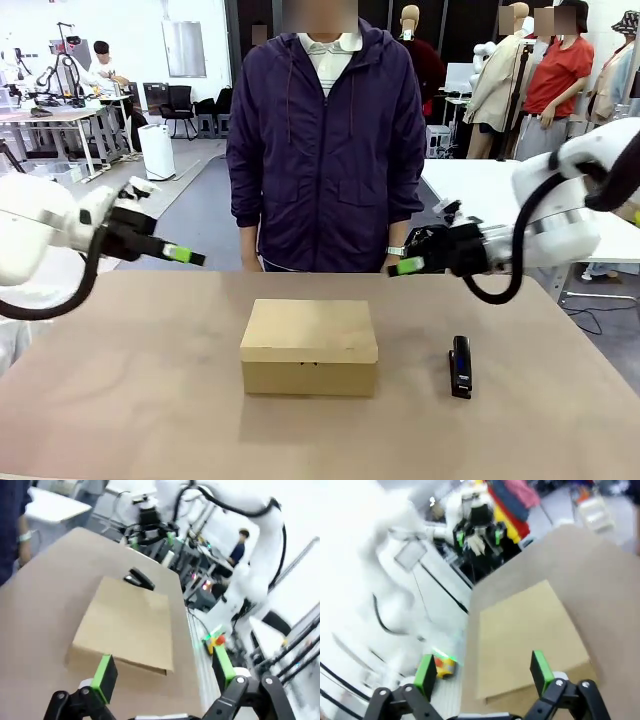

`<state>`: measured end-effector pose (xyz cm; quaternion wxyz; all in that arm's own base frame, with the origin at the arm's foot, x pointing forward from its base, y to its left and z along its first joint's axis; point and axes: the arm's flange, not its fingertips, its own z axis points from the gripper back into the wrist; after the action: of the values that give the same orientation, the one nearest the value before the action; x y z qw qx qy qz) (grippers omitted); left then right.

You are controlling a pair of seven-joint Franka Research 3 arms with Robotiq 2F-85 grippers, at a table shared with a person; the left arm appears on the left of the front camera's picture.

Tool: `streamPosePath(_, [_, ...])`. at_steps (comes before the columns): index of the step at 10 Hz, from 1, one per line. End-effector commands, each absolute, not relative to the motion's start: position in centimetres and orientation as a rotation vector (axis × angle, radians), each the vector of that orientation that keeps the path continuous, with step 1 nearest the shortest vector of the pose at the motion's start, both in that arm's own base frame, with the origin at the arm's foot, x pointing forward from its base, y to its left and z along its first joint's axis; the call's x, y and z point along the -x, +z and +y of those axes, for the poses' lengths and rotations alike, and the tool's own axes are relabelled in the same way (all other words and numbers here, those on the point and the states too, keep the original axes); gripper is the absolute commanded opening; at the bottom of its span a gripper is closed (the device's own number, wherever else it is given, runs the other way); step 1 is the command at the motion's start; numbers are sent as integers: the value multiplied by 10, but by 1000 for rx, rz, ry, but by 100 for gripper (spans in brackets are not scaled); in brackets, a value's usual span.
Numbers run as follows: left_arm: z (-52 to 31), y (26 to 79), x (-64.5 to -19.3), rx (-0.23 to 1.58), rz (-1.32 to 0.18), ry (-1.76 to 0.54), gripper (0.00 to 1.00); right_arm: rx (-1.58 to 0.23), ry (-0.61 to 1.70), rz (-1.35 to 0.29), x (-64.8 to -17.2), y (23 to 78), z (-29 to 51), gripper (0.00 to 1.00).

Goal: Pack the items into the box.
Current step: Close the Mailer Box.

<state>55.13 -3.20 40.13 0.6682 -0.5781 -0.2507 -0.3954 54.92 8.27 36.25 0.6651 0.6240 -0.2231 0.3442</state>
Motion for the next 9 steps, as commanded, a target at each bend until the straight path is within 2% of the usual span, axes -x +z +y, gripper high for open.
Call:
streamPosePath(1, [-8, 416, -557, 1294, -407, -660, 100, -1421, 558, -386, -553, 379, 45, 100])
streamPosePath(2, [22, 421, -557, 1217, -370, -514, 100, -1402, 433, -348, -553, 385, 11, 100])
streamPosePath(3, [51, 425, -554, 1223, -344, -430, 100, -1399, 342, -342, -551, 389, -18, 100])
streamPosePath(5, [96, 429, -546, 1192, -423, -289, 100, -1373, 190, -374, -546, 391, -64, 100])
streamPosePath(6, [111, 425, -549, 1253, -458, -245, 100, -1374, 187, -393, -550, 384, -75, 100])
streamPosePath(7, [93, 421, -549, 1187, -387, -338, 100, -1319, 243, -346, -561, 369, -59, 100])
streamPosePath(9, [93, 421, -549, 1187, -387, -338, 100, -1364, 210, -387, -545, 382, -82, 100])
